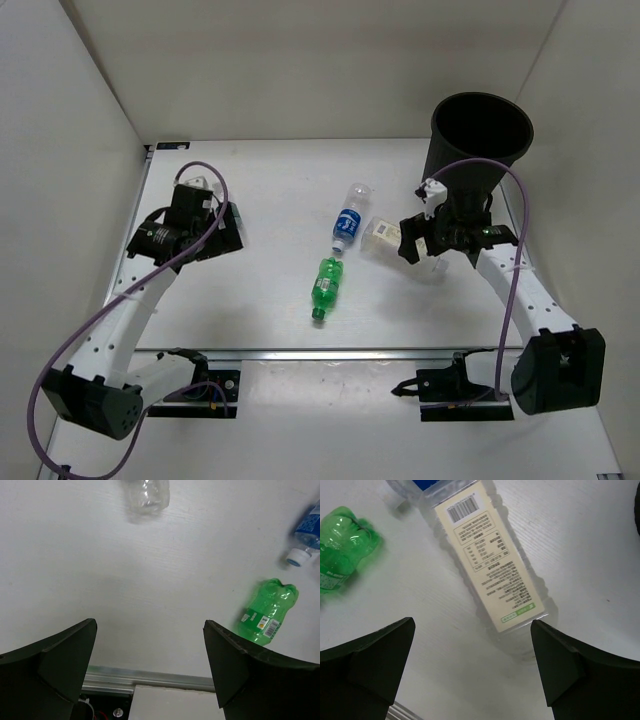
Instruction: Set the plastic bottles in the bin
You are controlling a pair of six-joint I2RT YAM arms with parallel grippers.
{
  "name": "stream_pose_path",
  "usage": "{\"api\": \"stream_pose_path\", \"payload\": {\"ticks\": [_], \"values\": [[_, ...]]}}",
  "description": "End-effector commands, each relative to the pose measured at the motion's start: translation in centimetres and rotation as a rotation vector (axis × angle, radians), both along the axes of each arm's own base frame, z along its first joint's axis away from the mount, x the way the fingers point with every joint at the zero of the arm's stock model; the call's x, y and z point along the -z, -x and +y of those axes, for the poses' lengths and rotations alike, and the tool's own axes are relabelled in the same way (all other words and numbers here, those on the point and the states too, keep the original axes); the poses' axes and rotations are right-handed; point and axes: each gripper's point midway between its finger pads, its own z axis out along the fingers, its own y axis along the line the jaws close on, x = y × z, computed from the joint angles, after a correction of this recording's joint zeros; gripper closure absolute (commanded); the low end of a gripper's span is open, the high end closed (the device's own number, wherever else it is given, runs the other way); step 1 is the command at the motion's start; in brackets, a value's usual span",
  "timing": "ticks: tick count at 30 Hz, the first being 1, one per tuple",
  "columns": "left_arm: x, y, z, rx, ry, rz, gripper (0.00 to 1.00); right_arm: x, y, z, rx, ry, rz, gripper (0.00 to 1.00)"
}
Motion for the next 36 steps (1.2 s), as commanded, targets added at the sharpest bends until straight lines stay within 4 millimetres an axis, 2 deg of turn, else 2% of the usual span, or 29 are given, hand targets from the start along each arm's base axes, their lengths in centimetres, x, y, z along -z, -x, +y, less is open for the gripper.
{"api": "stream_pose_path", "payload": {"ticks": [1,2,5,7,10,11,12,13,16,22,25,27,28,29,30,31,32,34,36], "values": [[-3.1,-2.5,-0.4,0.031,-0.001,-0.111,0.01,-0.7,-2.0,0.3,-0.092,-0.053,-0.081,0.01],[-3.9,-2.8,-0.3,0.028,-0.004,-0.138,0.01,-0.7,-2.4,0.4,-0.1,-0.052,-0.095,0.01],[-3.6,-3.4,-0.3,0.029,-0.001,-0.14,0.01,-0.1,-3.4,0.6,-0.139,-0.05,-0.109,0.01],[-3.3,-3.6,0.0,0.021,-0.004,-0.132,0.01,-0.5,-4.2,0.5,-0.146,-0.042,-0.122,0.01],[-2.7,-3.8,0.6,0.004,-0.019,-0.119,0.01,1.3,-5.0,0.4,-0.16,-0.028,-0.065,0.0],[-2.6,-3.9,0.5,0.007,-0.019,-0.116,0.02,1.1,-5.4,0.3,-0.157,-0.017,-0.068,0.0],[-2.5,-3.8,0.6,0.007,-0.024,-0.113,0.01,2.2,-5.4,0.2,-0.167,-0.006,-0.036,0.01],[-2.2,-4.0,0.7,0.0,-0.036,-0.108,0.02,2.2,-5.5,0.5,-0.173,-0.002,-0.03,0.01],[-1.6,-3.8,1.1,-0.004,-0.043,-0.089,0.01,4.3,-5.9,0.5,-0.174,0.054,0.008,0.01],[-0.8,-3.4,1.4,-0.018,-0.041,-0.072,0.02,6.4,-5.6,0.4,-0.155,0.111,0.031,0.0],[-0.6,-3.2,1.3,-0.02,-0.031,-0.064,0.01,7.5,-5.1,0.4,-0.143,0.164,0.041,0.06],[-0.6,-3.2,1.5,-0.028,-0.039,-0.064,0.01,8.2,-4.5,0.6,-0.149,0.208,0.053,0.07],[-0.2,-3.2,1.6,-0.034,-0.038,-0.055,0.01,8.2,-4.4,0.5,-0.145,0.215,0.054,0.11],[-0.5,-3.2,1.5,-0.028,-0.037,-0.066,0.01,8.2,-4.2,0.6,-0.147,0.213,0.055,0.24],[-0.4,-3.2,1.5,-0.027,-0.036,-0.064,0.01,8.0,-4.5,0.7,-0.113,0.207,0.043,0.63],[-0.4,-3.1,1.5,-0.024,-0.038,-0.065,0.01,7.7,-4.7,0.2,-0.082,0.233,0.023,0.67],[-0.4,-3.1,1.5,-0.022,-0.038,-0.065,0.02,7.7,-4.5,0.3,-0.096,0.243,0.021,0.58],[-0.5,-3.1,1.5,-0.021,-0.036,-0.066,0.02,6.2,-4.6,0.5,-0.09,0.219,-0.022,0.51],[-0.6,-3.0,1.5,-0.023,-0.035,-0.072,0.01,4.4,-4.5,0.8,-0.088,0.18,-0.05,0.52]]}}
